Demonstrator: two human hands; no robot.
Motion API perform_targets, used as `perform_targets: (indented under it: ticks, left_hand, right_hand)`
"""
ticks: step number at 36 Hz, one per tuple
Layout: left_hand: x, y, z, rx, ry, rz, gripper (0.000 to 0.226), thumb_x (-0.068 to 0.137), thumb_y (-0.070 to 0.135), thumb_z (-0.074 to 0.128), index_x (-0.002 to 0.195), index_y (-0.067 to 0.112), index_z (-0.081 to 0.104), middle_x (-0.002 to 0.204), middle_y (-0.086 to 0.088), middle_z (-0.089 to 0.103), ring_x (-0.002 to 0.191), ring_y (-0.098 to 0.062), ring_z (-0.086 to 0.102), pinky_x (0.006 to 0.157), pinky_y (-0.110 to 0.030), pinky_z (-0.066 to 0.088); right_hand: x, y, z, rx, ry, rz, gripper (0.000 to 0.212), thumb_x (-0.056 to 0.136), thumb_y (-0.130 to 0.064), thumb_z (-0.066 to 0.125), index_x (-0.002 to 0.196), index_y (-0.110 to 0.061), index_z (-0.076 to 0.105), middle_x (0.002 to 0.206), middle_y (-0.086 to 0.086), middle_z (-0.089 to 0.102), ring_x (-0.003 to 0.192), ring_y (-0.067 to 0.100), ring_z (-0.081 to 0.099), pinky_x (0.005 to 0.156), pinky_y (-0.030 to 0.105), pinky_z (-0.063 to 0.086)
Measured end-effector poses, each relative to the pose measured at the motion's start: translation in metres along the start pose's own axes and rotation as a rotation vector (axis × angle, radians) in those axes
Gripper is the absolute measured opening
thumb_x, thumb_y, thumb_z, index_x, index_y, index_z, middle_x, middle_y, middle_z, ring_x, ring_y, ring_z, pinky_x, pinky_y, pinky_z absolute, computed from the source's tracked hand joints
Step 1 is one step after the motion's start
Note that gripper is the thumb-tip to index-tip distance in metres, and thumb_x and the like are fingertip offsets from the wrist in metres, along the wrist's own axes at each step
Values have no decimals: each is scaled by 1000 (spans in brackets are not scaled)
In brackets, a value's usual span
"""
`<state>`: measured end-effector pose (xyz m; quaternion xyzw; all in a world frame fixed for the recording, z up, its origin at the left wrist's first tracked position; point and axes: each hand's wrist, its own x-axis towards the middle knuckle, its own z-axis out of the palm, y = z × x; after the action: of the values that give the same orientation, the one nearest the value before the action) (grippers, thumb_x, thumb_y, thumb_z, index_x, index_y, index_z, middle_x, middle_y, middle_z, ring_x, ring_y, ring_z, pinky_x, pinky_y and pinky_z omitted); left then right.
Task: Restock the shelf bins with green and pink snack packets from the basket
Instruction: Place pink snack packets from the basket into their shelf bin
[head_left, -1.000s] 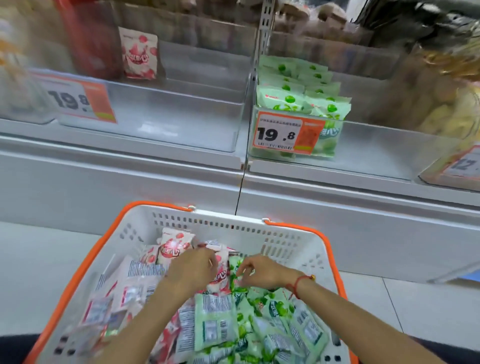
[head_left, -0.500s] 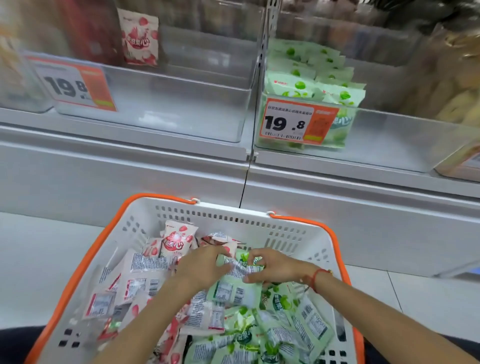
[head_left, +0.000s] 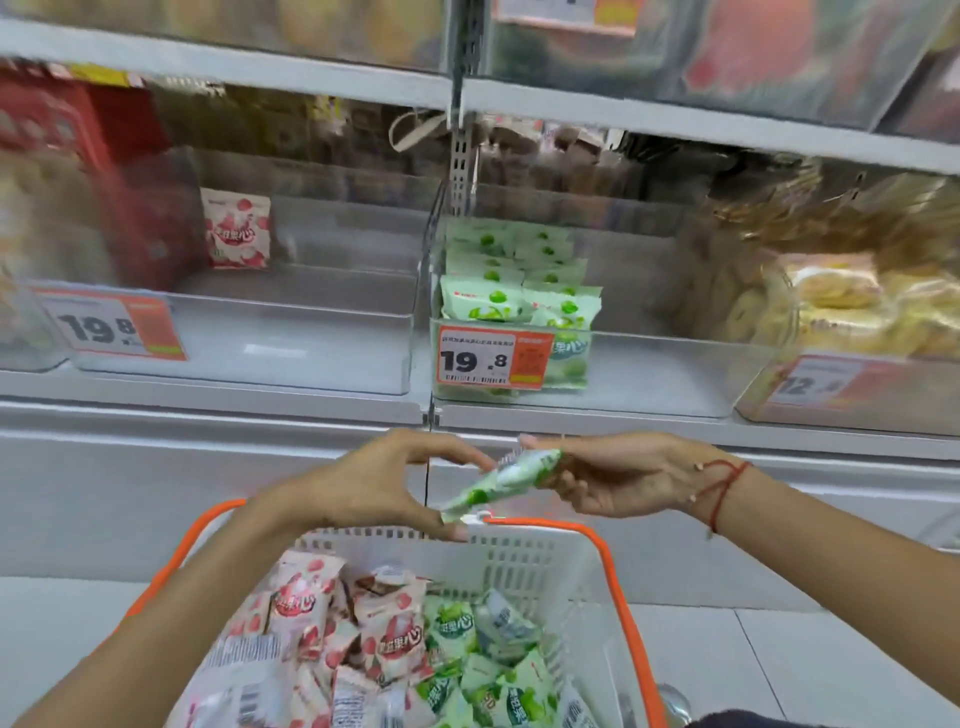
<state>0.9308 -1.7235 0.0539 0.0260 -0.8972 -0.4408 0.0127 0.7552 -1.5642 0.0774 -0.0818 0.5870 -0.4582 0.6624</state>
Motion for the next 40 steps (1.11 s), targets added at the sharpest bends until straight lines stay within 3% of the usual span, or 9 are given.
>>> perform_targets:
  ticks: [4, 9, 13, 17, 19, 25, 31, 37, 40]
  left_hand:
    - [16, 19, -10, -213, 97, 32, 21, 81, 23, 70, 102, 23, 68, 97, 19, 71, 95, 5, 63, 84, -8, 44]
    - [43, 41, -26, -307, 309, -21, 17, 93, 25, 56, 90, 16, 70, 81, 13, 72, 76, 1, 64, 70, -10, 47]
    - [64, 63, -46, -51, 299, 43, 36, 93, 33, 55, 75, 2, 59, 63, 0, 50, 57, -9, 45, 54, -19, 36]
    - [88, 100, -67, -10, 255, 145, 23, 97, 27, 50, 82, 17, 64, 64, 13, 62, 55, 5, 54, 55, -9, 41]
    - [103, 114, -78, 53, 278, 173, 21, 97, 28, 50, 82, 22, 64, 66, 13, 61, 54, 7, 53, 53, -9, 40]
    - [138, 134, -101, 642, 215, 157, 24, 98, 38, 49, 77, 30, 56, 63, 9, 59, 58, -8, 53, 52, -25, 37]
    - [160, 134, -95, 988, 223, 157, 29, 93, 52, 49, 85, 25, 57, 75, 10, 56, 76, -19, 55, 60, -31, 31]
    - [164, 98, -82, 674, 136, -58, 47, 83, 49, 67, 118, 20, 53, 112, -1, 63, 102, -21, 59, 89, -39, 48]
    - [160, 89, -81, 446, 136, -46, 27, 83, 32, 72, 103, 20, 57, 106, -4, 69, 100, -18, 65, 93, -39, 49]
  right_hand:
    - [-19, -12, -7, 57, -13, -49, 43, 91, -25, 45, 68, -4, 73, 55, 6, 62, 35, 6, 52, 33, 13, 41]
    - [-41, -31, -18, -181, 95, -148, 54, 95, -53, 33, 117, -7, 51, 81, 11, 72, 48, 11, 64, 39, 16, 47]
    - [-57, -52, -18, -349, 398, -535, 54, 97, -53, 32, 117, -10, 58, 101, 7, 68, 72, 16, 67, 58, 21, 50]
    - [-70, -76, -17, -551, 455, -764, 55, 82, -59, 52, 121, -20, 58, 115, -3, 67, 105, 13, 63, 93, 33, 48]
    - [-71, -83, -20, -620, 516, -819, 69, 66, -53, 68, 126, -23, 53, 119, -7, 65, 106, 8, 62, 87, 30, 47]
    - [-58, -94, -33, -596, 717, -1009, 74, 72, -23, 81, 135, -20, 43, 121, -4, 54, 104, 13, 57, 82, 21, 48]
    - [-45, -105, -57, -786, 761, -971, 13, 70, -24, 83, 77, -23, 72, 84, -1, 74, 81, 11, 67, 78, 28, 51]
    - [-31, -106, -68, -968, 656, -695, 31, 71, -33, 82, 76, -4, 74, 70, 9, 64, 69, 14, 51, 66, 30, 42]
    - [-35, -112, -64, -1114, 610, -569, 38, 81, -40, 72, 82, -2, 70, 69, 0, 53, 67, 11, 45, 62, 24, 35]
